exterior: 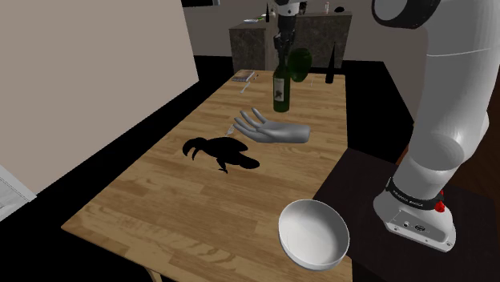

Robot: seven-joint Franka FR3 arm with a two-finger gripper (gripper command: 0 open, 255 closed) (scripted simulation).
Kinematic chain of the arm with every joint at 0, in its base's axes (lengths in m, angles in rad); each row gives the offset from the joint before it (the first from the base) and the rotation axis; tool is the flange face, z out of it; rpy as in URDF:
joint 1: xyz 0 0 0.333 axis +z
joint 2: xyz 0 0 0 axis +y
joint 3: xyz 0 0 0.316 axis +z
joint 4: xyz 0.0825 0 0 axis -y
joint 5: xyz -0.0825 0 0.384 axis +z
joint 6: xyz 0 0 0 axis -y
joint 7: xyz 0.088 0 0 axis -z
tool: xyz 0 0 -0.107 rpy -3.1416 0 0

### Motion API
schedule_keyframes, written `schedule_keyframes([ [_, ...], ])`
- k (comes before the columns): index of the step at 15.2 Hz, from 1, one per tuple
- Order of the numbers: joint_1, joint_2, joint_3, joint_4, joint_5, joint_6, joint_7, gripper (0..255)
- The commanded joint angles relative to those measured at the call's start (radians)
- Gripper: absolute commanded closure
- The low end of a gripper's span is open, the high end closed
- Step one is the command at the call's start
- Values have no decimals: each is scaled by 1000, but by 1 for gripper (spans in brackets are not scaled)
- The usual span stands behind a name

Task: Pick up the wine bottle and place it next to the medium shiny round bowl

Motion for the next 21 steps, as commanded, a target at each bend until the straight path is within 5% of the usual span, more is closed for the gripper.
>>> schedule_keyframes([
  [1, -1, 0, 0, 31, 0, -31, 0, 255],
  [13, -16, 50, -2, 257, 11, -207, -3, 255],
  [21, 115, -207, 49, -93, -68, -111, 163, 255],
])
